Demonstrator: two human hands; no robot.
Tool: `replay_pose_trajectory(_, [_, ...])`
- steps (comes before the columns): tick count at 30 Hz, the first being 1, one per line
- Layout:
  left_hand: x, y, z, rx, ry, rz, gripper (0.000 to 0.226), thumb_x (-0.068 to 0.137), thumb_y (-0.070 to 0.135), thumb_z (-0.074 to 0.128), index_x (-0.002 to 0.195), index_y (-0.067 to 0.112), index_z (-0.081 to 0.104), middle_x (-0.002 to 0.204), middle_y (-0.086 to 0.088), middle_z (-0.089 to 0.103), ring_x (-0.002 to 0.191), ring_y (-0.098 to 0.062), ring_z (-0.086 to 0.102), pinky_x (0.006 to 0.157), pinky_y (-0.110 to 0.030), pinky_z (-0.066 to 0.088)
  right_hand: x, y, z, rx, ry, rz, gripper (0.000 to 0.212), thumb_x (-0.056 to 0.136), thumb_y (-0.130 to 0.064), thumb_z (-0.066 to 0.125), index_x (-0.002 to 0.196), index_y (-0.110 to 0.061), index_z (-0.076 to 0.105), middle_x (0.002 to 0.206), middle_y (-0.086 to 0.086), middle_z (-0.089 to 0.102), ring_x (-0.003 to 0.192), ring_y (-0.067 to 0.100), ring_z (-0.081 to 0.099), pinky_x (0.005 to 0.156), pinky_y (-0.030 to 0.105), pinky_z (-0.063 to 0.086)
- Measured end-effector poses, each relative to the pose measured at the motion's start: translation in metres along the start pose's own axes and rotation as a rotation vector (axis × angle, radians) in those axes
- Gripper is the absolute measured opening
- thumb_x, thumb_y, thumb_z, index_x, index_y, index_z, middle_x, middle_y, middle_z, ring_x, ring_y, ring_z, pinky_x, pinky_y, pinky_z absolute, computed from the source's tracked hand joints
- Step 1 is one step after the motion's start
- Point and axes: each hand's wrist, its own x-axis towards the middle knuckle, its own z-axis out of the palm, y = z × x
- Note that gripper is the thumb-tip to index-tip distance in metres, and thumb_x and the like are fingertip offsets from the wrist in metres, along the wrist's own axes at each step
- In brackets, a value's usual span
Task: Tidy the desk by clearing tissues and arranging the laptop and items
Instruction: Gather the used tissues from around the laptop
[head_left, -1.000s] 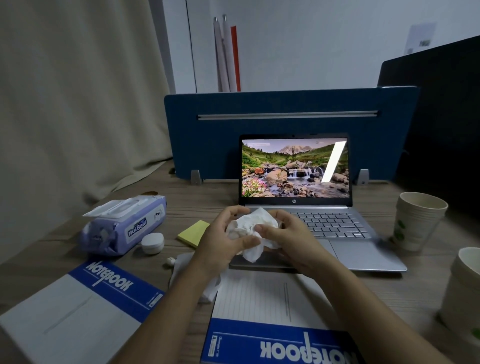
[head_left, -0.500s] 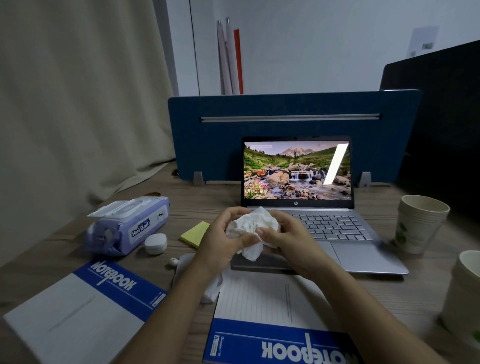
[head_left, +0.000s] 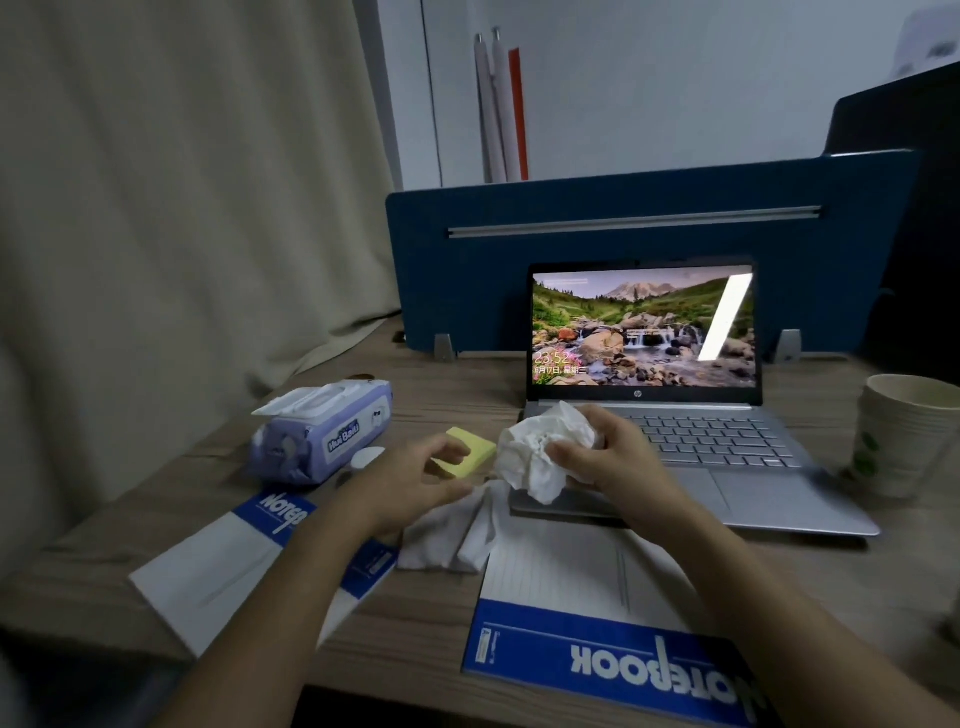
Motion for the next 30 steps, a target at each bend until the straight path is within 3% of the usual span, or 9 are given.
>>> replay_pose_trajectory(2, [-0.008,-0.004,-0.003,0.124,-0.062,-0.065,0.06,0.078,0.057,0.071,0.131,0.039,0.051,0.122,0.022,0.058,0.114,-0.002,0.056,0.091,-0.026,0.049,-0.001,0.0,0.002,-0.014,0.013,-0.005,0.022,0.087,-0.009,0.069,0.109,-0.01,0.065,0.097,0.014,0.074,0.087,0.026,0.074,0.069,0.03,0.059])
replay_pose_trajectory(4, [-0.013,-0.003,-0.003,0.274,-0.058,-0.076,0.069,0.07,0.065,0.069,0.131,0.042,0.049,0.121,0.019,0.055,0.11,-0.005,0.052,0.081,-0.024,0.043,-0.002,0.001,0.004,-0.013,0.019,-0.007,0.022,0.087,-0.008,0.069,0.109,-0.01,0.065,0.096,0.013,0.074,0.086,0.027,0.073,0.068,0.028,0.058])
replay_pose_trajectory(7, [-0.014,0.001,0.004,0.378,-0.02,-0.06,0.06,0.069,0.065,0.067,0.124,0.046,0.051,0.117,0.011,0.052,0.105,-0.01,0.045,0.074,-0.027,0.035,-0.003,0.001,0.003,-0.024,0.018,-0.008,0.021,0.088,-0.009,0.069,0.109,-0.01,0.064,0.098,0.015,0.074,0.088,0.028,0.073,0.072,0.034,0.06])
replay_pose_trajectory(10, [-0.01,0.004,0.009,0.397,0.032,-0.065,0.039,0.08,0.057,0.064,0.115,0.042,0.057,0.108,0.005,0.056,0.103,-0.019,0.052,0.071,-0.031,0.036,-0.003,0.002,0.0,-0.035,0.041,-0.013,0.02,0.088,-0.009,0.069,0.108,-0.01,0.065,0.099,0.016,0.073,0.09,0.032,0.072,0.079,0.042,0.061])
replay_pose_trajectory(15, [0.0,0.008,0.011,0.056,0.193,0.008,0.002,0.09,0.033,0.063,0.091,0.033,0.065,0.086,0.012,0.068,0.082,-0.005,0.063,0.068,-0.026,0.05,-0.001,0.002,0.0,-0.022,0.056,-0.024,0.02,0.087,-0.009,0.07,0.105,-0.014,0.066,0.097,0.013,0.074,0.089,0.029,0.073,0.075,0.037,0.061])
replay_pose_trajectory(18, [0.009,0.016,0.016,-0.128,0.257,0.026,0.005,0.091,0.031,0.064,0.088,0.034,0.067,0.088,0.012,0.07,0.084,-0.004,0.064,0.07,-0.031,0.055,0.001,0.004,0.0,-0.004,0.07,-0.016,0.023,0.086,-0.011,0.072,0.106,-0.017,0.064,0.097,0.009,0.074,0.088,0.026,0.073,0.069,0.032,0.06])
replay_pose_trajectory(24, [0.022,0.045,0.037,-0.437,0.249,0.047,0.016,0.097,0.028,0.057,0.1,0.035,0.071,0.095,0.016,0.074,0.09,-0.004,0.068,0.07,-0.025,0.057,0.006,0.006,-0.005,-0.062,0.221,-0.04,0.03,0.081,-0.017,0.078,0.105,-0.015,0.06,0.097,0.009,0.073,0.088,0.025,0.072,0.078,0.043,0.061])
replay_pose_trajectory(27, [0.023,0.057,0.046,-0.842,0.174,-0.025,0.029,0.101,0.022,0.048,0.119,0.012,0.068,0.11,-0.006,0.073,0.106,-0.024,0.067,0.088,-0.042,0.056,0.009,0.005,-0.009,-0.118,0.298,-0.05,0.024,0.079,-0.018,0.079,0.097,-0.014,0.063,0.091,0.007,0.074,0.084,0.023,0.071,0.078,0.044,0.057])
replay_pose_trajectory(30, [0.022,0.06,0.048,-0.972,0.096,0.028,0.038,0.1,0.008,0.038,0.11,0.014,0.074,0.113,-0.01,0.074,0.106,-0.025,0.069,0.081,-0.036,0.06,0.01,0.005,-0.012,-0.19,0.337,-0.094,0.016,0.081,-0.017,0.077,0.089,-0.011,0.064,0.085,0.013,0.071,0.08,0.03,0.069,0.077,0.052,0.055])
